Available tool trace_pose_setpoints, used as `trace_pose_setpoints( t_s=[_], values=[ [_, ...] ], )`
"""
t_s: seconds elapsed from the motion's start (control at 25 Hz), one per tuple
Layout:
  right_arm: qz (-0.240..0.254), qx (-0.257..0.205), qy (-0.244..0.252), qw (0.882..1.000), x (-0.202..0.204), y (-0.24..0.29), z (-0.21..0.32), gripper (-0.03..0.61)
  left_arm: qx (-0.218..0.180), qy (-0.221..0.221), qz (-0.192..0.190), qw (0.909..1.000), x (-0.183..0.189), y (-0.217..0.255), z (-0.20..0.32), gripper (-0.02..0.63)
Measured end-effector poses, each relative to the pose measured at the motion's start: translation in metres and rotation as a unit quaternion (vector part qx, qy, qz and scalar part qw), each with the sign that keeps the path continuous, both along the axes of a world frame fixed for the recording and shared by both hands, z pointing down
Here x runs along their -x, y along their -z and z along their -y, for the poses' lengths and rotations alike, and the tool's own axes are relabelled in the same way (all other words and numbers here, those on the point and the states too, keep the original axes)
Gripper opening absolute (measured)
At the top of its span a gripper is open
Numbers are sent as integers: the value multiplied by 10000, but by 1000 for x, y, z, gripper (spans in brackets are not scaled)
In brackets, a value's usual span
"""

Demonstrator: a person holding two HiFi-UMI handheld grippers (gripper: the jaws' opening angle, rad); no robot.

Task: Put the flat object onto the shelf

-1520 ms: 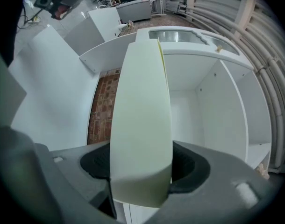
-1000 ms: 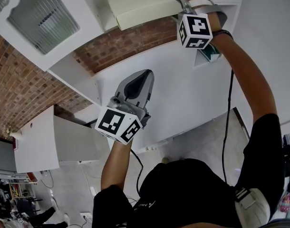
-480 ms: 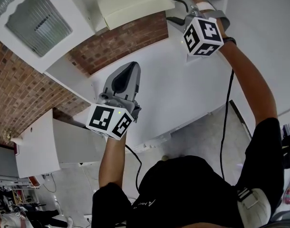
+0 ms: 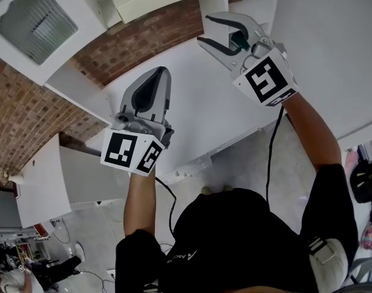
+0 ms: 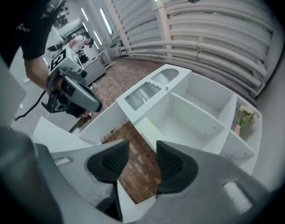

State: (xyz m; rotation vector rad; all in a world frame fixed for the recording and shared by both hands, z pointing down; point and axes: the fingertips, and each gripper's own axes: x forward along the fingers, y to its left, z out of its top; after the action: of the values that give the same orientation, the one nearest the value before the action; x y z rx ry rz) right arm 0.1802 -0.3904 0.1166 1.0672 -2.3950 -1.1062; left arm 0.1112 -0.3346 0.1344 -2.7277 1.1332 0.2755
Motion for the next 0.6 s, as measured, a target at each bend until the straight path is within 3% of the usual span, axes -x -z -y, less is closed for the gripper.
trace_pose_setpoints(
  t_s=[0.28,0.48,0.6],
  values=[
    [1098,529,313,9920,13,-33,-58,79,-203,101,89,9997,-6,-14,-26,-2],
    [1862,869,471,9775,20,-50,-71,5,-112,239,18,9996,2,-29,-28,-2],
    [2234,1135,562,9665,21,-58,-77,2,-88,271,13,9996,4,-37,-31,-2]
  ],
)
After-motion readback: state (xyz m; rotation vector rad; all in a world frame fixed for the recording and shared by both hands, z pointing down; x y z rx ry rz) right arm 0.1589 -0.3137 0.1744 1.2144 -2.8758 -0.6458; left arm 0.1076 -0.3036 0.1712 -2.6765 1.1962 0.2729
